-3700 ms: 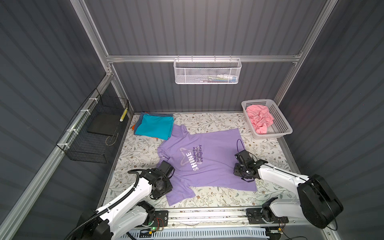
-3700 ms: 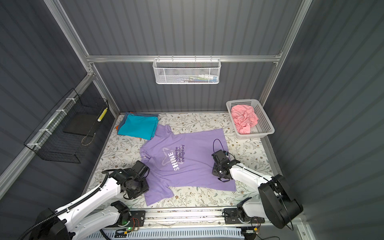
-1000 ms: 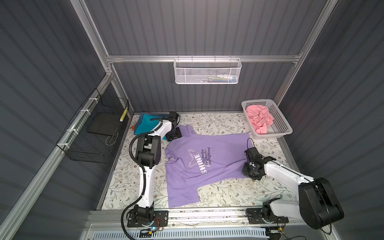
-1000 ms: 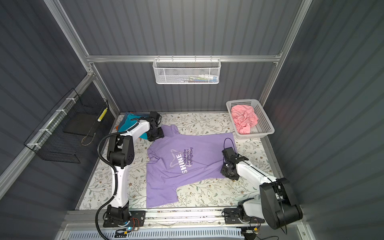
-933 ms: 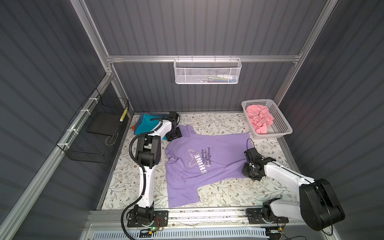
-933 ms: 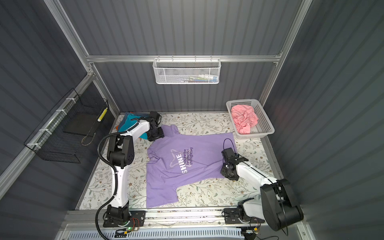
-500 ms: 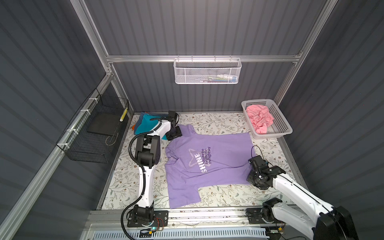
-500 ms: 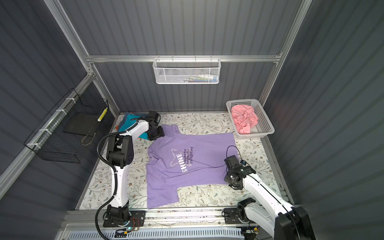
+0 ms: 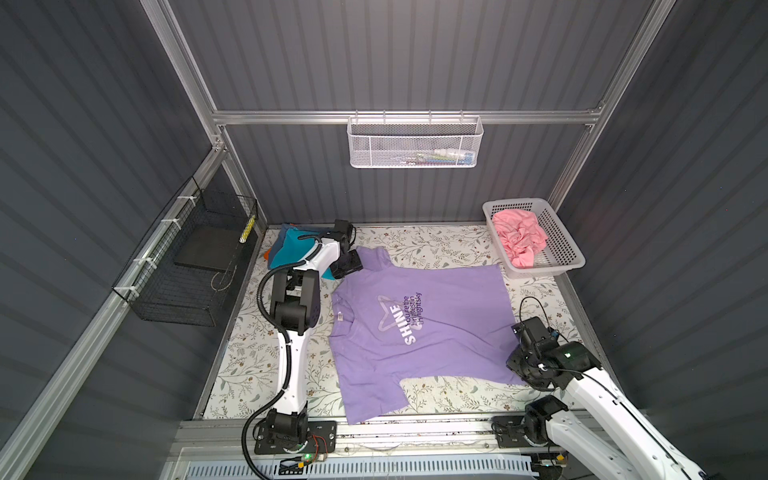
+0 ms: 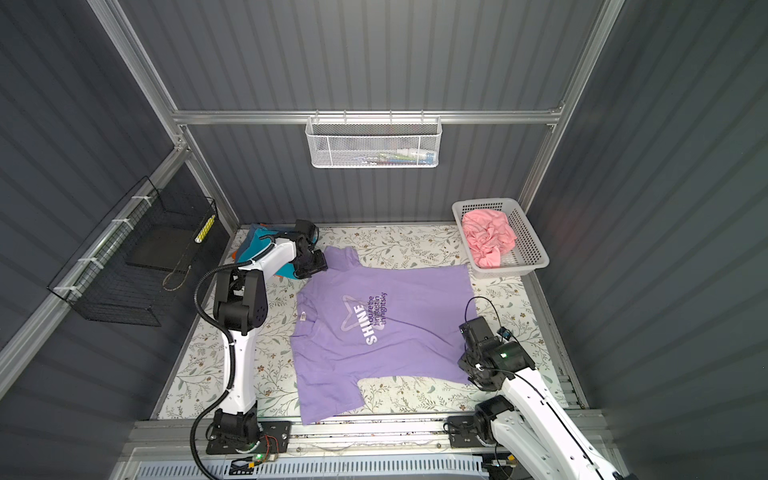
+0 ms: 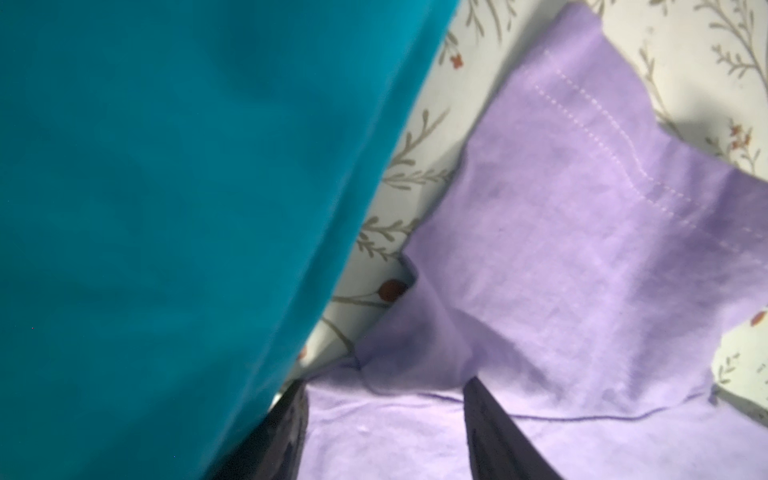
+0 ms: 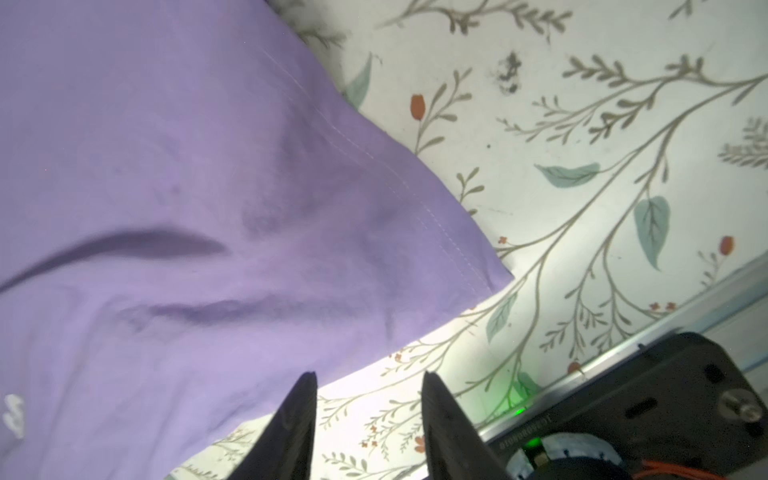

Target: Fold and stack the t-shirts

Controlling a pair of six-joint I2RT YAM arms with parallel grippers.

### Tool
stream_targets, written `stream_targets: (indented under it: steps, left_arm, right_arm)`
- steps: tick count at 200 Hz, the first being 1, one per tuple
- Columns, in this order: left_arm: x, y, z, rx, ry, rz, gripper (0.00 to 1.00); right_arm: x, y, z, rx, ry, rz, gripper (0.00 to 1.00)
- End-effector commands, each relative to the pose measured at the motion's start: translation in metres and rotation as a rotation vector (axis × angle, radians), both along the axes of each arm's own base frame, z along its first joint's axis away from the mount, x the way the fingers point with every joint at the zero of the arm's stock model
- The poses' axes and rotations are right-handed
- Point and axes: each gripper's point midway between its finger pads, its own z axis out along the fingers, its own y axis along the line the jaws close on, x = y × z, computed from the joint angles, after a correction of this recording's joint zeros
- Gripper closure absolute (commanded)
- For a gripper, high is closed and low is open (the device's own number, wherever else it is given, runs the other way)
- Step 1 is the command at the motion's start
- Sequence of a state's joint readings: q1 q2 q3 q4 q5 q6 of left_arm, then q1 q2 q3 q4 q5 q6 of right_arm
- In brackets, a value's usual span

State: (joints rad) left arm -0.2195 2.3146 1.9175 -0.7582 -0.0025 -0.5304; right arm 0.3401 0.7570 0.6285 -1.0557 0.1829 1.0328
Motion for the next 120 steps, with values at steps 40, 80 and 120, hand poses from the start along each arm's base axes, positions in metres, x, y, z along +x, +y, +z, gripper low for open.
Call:
stream_targets:
  steps: [40, 80, 120]
  left_arm:
    - [0.013, 0.008, 0.020, 0.035, -0.016, 0.002, 0.27]
    - [0.027, -0.001, 0.022, 0.006, -0.046, -0.018, 0.17]
    - [0.031, -0.012, 0.005, -0.039, -0.034, -0.029, 0.21]
  right_arm:
    - [0.128, 0.027, 0.056, -0.209, -0.083, 0.312, 0.60]
    - [0.211, 0.044, 0.048, -0.321, -0.082, 0.448, 0.44]
    - [0.263, 0.044, 0.017, -0.304, -0.008, 0.494, 0.28]
